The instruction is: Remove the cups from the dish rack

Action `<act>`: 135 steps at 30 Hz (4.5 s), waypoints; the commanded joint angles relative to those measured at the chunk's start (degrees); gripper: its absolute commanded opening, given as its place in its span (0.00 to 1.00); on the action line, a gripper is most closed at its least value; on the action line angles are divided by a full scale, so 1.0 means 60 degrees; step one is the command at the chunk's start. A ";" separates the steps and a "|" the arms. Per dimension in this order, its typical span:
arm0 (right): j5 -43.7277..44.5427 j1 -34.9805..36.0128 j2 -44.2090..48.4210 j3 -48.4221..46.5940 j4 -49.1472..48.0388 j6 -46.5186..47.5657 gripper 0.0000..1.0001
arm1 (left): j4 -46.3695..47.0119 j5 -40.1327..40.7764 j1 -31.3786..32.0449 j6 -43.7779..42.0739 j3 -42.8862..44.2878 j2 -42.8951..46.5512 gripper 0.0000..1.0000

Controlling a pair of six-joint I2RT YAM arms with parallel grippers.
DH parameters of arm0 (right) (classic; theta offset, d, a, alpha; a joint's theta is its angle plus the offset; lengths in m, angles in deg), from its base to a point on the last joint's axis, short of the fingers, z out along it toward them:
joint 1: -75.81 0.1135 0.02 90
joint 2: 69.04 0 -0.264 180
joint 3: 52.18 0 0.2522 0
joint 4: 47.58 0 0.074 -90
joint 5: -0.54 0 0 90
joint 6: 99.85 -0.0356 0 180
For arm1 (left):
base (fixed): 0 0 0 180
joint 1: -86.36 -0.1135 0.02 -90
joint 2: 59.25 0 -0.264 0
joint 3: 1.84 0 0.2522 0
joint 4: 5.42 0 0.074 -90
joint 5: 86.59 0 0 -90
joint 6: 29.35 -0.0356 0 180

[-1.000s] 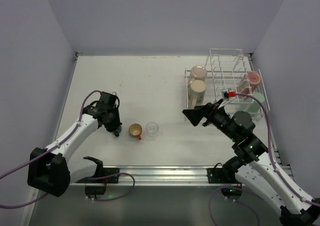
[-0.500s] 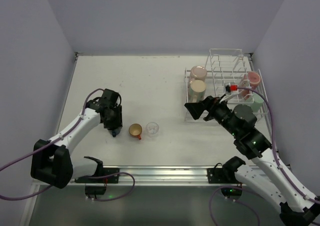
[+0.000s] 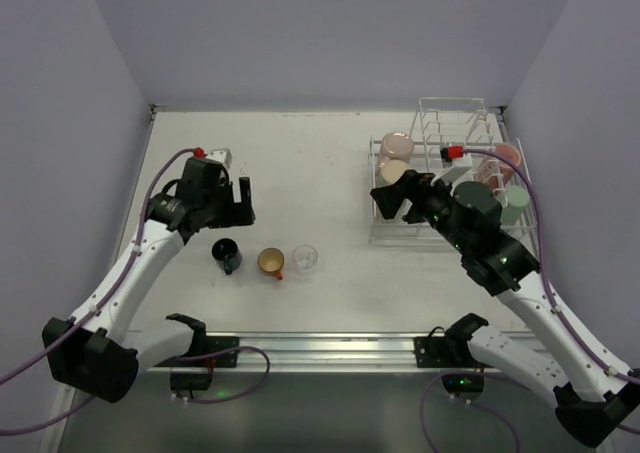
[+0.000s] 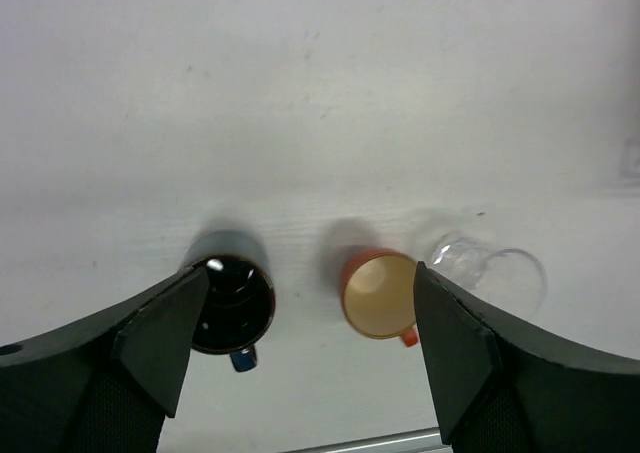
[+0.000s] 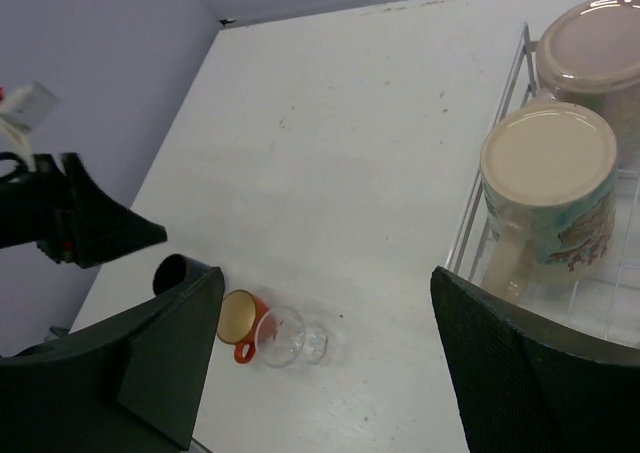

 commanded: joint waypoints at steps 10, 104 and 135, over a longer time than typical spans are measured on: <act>0.2950 0.0961 -0.3357 -0.2932 0.1253 0.0247 0.94 | 0.4691 -0.3690 0.0010 -0.0661 -0.1253 0.4571 1.00; 0.7803 0.0771 -0.6089 -0.5922 0.2562 -0.2025 0.25 | 0.5351 -0.0293 0.5255 -0.1043 -0.2880 0.5671 1.00; -0.0881 0.0801 -0.1856 -0.1411 -0.4692 -0.2595 0.20 | 0.9815 -0.1464 0.3160 0.3629 -0.2308 0.2302 0.90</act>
